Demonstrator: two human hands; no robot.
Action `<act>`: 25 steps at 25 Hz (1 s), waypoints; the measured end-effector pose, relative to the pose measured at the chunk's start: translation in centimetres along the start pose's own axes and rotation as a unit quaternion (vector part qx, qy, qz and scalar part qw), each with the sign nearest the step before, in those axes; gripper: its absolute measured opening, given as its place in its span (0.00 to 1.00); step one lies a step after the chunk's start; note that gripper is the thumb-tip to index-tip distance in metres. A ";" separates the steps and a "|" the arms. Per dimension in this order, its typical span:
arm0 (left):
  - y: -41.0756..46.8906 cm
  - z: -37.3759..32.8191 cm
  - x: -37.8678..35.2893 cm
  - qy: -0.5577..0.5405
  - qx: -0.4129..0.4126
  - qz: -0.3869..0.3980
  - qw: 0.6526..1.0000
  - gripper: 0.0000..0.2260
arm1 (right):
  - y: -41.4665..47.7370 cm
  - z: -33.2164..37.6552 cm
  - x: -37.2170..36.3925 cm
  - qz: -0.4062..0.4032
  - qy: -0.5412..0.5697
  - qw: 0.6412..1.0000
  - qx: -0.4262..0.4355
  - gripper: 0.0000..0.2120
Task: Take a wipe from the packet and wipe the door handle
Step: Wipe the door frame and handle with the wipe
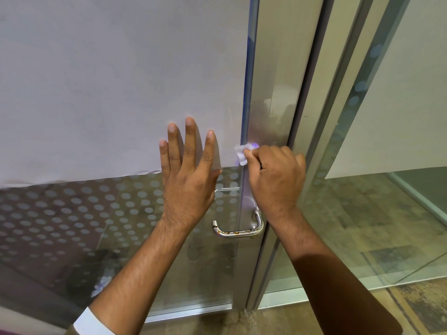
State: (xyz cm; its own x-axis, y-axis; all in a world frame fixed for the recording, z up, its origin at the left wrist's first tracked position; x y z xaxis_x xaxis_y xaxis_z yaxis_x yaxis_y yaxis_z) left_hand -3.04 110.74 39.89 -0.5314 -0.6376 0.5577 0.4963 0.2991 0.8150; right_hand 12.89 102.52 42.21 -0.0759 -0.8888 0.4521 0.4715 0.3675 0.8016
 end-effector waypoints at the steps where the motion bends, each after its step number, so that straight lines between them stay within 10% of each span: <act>1: 0.0 0.0 0.0 -0.001 0.000 -0.001 1.000 0.34 | -0.6 -0.2 -0.3 0.004 -0.007 1.000 0.003 0.13; 18: -0.2 0.1 0.4 -0.005 -0.002 0.006 1.000 0.34 | -9.5 -3.6 -7.4 0.221 -0.181 0.958 0.017 0.12; 25: -0.8 -0.1 0.8 -0.001 -0.009 0.033 0.999 0.37 | -8.1 -8.5 -5.9 0.312 0.115 0.926 -0.181 0.08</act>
State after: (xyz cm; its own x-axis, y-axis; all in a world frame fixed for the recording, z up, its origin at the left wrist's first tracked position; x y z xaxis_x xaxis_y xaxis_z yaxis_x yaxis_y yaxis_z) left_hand -3.77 109.87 39.71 -0.4978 -0.6159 0.6106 0.5423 0.3284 0.7733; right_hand 16.99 102.49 29.72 0.4797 -0.5840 0.6548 0.6265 0.7505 0.2103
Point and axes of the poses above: each hand's wrist, its own y-axis towards the middle knuckle, its own x-axis out of the back of the hand, z = x × y, the point moved 10 cm from there along y, towards the middle knuckle, and after that the axes turned 9 degrees about -x, right-handed, at the moved point
